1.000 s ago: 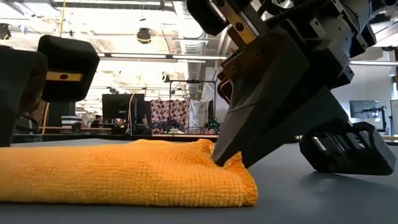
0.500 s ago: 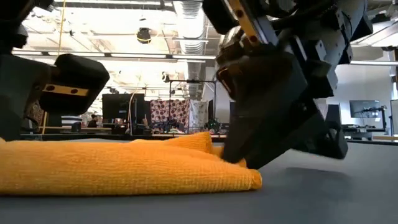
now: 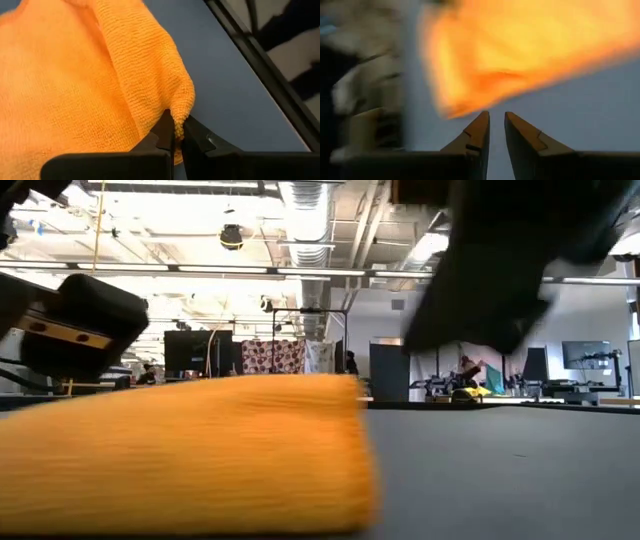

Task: Roll towel
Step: Roll the yellow towel

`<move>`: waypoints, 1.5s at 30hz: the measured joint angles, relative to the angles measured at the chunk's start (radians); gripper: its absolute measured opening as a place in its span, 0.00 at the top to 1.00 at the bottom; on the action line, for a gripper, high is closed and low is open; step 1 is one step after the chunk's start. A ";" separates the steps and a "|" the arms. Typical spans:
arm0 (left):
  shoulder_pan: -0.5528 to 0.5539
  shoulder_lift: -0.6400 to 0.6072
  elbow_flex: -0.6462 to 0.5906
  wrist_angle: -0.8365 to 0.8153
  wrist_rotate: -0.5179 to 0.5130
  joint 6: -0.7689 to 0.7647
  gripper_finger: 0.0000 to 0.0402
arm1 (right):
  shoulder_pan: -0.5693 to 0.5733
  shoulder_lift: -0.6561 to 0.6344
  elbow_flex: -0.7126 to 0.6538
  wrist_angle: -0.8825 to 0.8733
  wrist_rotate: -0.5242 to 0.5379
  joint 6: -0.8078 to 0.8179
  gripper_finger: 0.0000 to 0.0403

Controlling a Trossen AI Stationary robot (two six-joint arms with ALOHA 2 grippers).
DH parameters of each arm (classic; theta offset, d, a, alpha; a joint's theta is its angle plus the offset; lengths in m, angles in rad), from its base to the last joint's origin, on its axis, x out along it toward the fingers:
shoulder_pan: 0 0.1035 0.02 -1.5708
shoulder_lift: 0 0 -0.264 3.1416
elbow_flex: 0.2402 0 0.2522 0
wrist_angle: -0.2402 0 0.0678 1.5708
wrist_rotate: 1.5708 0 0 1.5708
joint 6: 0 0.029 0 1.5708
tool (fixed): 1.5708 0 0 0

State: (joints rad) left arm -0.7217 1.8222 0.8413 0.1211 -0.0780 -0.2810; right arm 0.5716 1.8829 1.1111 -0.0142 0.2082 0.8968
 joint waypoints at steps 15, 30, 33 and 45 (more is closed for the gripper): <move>0.050 -0.079 -0.099 0.172 0.110 -0.147 1.00 | 0.105 0.051 0.005 0.257 0.046 -0.815 0.73; 0.033 -0.079 -0.261 0.490 0.086 -0.445 1.00 | 0.095 0.234 0.162 0.243 0.132 -1.009 0.45; 0.024 -0.079 -0.289 0.550 0.067 -0.486 1.00 | 0.094 0.233 0.164 0.241 0.197 -1.014 0.46; 0.002 -0.080 -0.342 0.638 0.028 -0.529 1.00 | 0.093 0.233 0.163 0.260 0.197 -1.063 0.52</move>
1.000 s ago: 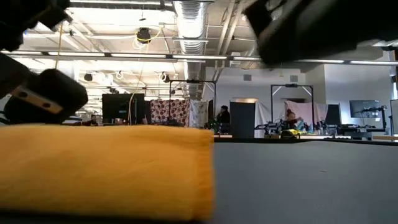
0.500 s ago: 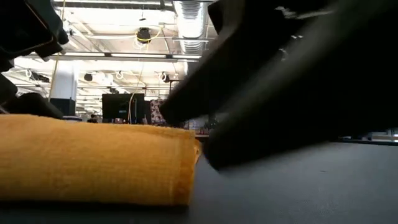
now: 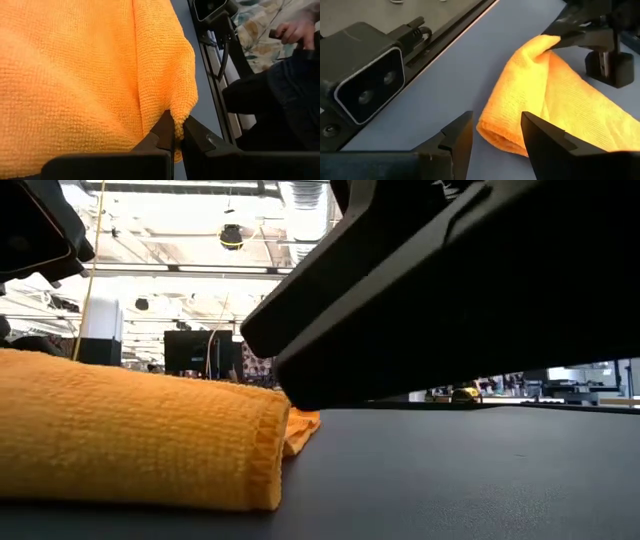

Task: Roll towel
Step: Roll the yellow towel

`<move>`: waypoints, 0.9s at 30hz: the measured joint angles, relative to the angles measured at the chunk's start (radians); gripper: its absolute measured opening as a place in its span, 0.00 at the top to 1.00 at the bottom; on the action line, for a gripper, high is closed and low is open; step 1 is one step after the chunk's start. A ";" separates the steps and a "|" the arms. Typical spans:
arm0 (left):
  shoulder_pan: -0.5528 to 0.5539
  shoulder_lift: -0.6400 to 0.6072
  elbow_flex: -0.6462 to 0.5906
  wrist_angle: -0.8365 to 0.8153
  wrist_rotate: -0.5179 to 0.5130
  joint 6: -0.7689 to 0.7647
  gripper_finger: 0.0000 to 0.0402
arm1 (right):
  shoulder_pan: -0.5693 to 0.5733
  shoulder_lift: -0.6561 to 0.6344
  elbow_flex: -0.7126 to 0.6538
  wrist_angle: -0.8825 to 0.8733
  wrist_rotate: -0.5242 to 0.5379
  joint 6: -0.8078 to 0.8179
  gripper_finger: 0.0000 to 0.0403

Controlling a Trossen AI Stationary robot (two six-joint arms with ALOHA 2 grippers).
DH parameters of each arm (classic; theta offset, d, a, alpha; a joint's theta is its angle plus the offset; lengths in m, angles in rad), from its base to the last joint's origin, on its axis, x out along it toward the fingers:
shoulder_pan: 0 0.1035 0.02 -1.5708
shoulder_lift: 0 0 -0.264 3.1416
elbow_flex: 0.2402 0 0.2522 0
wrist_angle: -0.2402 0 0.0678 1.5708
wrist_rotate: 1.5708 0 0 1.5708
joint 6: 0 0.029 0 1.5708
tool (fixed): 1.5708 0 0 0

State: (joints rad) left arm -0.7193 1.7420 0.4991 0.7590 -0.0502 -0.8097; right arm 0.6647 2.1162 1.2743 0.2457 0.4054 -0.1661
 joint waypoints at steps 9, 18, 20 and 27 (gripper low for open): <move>0.000 -0.002 -0.027 0.030 -0.014 -0.024 1.00 | -0.033 0.087 0.000 0.133 -0.111 -0.041 0.53; -0.003 -0.002 -0.027 0.030 -0.015 -0.038 1.00 | -0.025 0.097 0.003 0.144 0.024 0.023 0.55; -0.007 -0.002 -0.027 0.033 -0.018 -0.038 1.00 | -0.026 0.097 0.003 0.121 0.028 0.092 0.58; -0.012 0.000 -0.029 0.047 -0.029 -0.037 1.00 | -0.035 0.094 0.005 0.053 0.004 0.320 0.86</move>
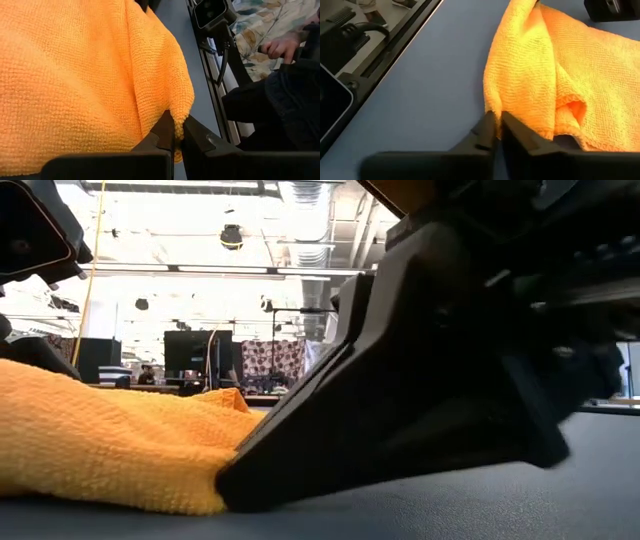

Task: Roll towel
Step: Roll the yellow towel

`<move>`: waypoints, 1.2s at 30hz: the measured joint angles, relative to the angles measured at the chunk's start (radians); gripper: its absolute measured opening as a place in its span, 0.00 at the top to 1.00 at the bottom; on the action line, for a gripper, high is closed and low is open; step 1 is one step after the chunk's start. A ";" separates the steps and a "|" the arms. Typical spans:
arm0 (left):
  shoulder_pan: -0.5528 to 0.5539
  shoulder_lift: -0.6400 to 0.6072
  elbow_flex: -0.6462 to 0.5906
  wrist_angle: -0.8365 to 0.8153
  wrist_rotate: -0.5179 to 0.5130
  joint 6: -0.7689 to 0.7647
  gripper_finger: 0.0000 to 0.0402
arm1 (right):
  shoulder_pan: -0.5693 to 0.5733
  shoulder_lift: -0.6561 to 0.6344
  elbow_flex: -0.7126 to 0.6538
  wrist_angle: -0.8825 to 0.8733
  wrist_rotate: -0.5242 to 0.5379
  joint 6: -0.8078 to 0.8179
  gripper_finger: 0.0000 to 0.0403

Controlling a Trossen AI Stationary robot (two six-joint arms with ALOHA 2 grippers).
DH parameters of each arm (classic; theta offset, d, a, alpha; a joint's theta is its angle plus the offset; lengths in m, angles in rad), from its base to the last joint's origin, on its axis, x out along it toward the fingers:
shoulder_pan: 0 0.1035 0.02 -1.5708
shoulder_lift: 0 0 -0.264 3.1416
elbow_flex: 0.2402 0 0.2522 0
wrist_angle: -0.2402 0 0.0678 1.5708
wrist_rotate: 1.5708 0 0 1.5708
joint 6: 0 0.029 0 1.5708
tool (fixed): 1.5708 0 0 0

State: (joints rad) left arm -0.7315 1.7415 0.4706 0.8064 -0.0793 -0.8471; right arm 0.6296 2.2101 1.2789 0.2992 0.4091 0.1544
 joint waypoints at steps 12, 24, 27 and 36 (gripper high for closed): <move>0.000 0.001 -0.001 0.062 0.019 -0.042 1.00 | -0.064 -0.055 -0.002 -0.068 -0.201 0.292 0.97; -0.040 0.033 0.000 0.056 -0.013 -0.105 1.00 | -0.208 -0.078 -0.047 0.142 -0.655 0.697 0.97; -0.069 0.042 0.000 0.056 -0.061 -0.119 1.00 | -0.222 -0.080 -0.088 0.165 -0.654 0.852 0.97; -0.083 0.041 0.002 0.003 -0.097 -0.204 1.00 | -0.201 -0.085 -0.158 0.159 -0.642 1.206 0.97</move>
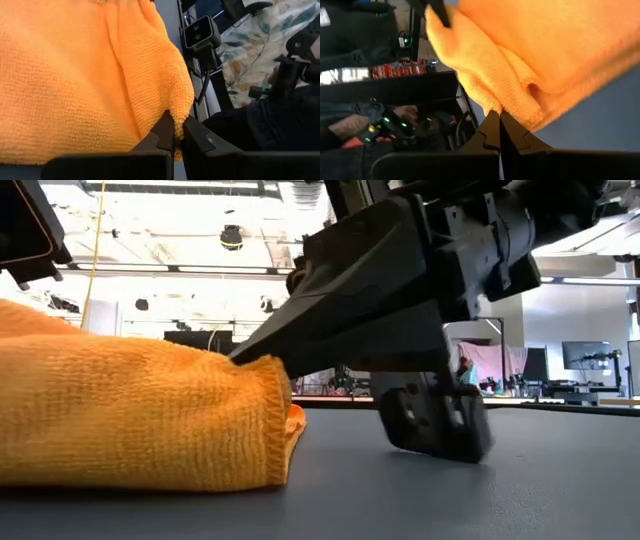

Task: Roll towel
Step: Roll the yellow towel

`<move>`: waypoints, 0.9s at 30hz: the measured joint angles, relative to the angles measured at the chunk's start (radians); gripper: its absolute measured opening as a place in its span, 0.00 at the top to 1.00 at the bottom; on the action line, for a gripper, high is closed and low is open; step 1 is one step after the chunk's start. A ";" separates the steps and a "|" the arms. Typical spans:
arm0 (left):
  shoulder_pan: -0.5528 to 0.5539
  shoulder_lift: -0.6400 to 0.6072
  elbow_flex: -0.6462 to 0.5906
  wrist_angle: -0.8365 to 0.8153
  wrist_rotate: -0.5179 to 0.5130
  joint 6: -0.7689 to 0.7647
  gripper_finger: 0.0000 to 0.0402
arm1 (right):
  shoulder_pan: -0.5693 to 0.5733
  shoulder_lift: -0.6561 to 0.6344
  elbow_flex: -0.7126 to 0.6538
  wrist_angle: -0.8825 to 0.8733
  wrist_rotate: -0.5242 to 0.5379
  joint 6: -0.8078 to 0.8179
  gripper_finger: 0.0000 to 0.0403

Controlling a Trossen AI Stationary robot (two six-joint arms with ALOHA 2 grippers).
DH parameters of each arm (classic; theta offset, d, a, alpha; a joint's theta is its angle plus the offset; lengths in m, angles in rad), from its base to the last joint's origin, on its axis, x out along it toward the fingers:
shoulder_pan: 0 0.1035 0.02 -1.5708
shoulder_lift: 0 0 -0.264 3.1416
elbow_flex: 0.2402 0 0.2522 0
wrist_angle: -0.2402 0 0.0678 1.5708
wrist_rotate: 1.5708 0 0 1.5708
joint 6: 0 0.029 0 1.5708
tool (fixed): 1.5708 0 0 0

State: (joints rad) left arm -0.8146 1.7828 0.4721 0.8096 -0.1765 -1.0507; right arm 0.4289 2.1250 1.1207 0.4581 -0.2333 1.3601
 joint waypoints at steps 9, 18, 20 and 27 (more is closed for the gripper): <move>0.001 -0.002 0.002 -0.041 0.030 -0.116 0.99 | 0.011 0.003 0.000 -0.110 0.107 0.145 0.97; 0.019 -0.015 0.001 -0.072 0.056 -0.129 0.85 | 0.017 0.002 0.001 -0.165 0.201 0.214 0.97; 0.028 -0.030 0.001 -0.100 0.079 -0.103 0.82 | 0.015 0.002 0.001 -0.167 0.202 0.218 0.97; 0.062 -0.125 -0.011 -0.209 0.103 0.051 0.79 | 0.006 0.001 0.001 -0.211 0.206 0.222 0.97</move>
State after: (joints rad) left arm -0.7531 1.6583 0.4616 0.6007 -0.0734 -0.9993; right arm 0.4350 2.1262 1.1221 0.2475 -0.0269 1.5822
